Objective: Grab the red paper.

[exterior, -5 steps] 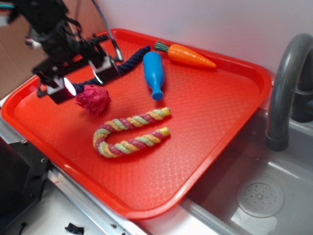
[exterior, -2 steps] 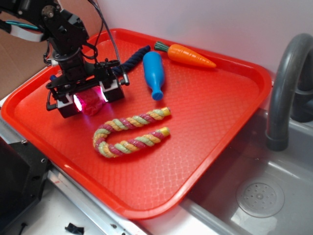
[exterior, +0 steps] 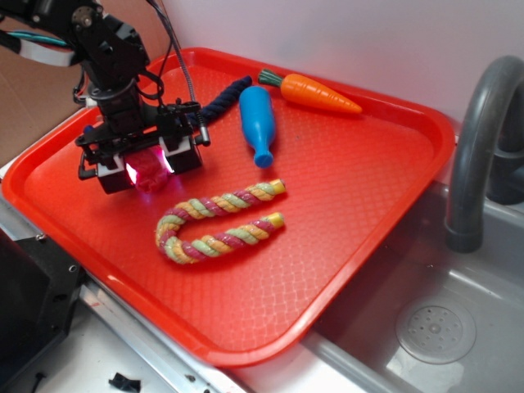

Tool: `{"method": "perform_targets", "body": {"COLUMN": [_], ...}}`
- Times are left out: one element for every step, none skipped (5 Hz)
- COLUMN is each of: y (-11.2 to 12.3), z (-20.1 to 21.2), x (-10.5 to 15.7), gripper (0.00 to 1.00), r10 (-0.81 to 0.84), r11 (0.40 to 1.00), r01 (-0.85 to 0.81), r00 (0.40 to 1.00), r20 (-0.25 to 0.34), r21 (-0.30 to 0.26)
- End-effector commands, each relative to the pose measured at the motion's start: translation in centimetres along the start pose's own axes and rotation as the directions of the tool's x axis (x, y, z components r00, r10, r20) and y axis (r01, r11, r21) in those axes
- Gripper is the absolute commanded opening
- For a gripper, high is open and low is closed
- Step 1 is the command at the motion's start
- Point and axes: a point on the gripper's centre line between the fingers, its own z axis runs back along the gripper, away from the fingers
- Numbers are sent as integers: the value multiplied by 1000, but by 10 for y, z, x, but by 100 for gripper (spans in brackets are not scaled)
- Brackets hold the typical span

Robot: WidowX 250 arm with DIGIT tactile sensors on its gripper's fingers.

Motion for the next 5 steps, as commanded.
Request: {"method": "perform_targets", "body": {"y": [-25, -26, -14, -10, -10], "z": [78, 127, 161, 172, 171], "x": [5, -8, -13, -13, -14], "gripper": [0, 0, 0, 0, 0], "r10": [-475, -653, -681, -689, -653], "r11": [875, 739, 698, 685, 724], "r01": [468, 646, 677, 685, 655], "r00": [879, 756, 729, 720, 752], "r20": [-31, 28, 75, 84, 90], "r21": [-123, -192, -233, -248, -216]}}
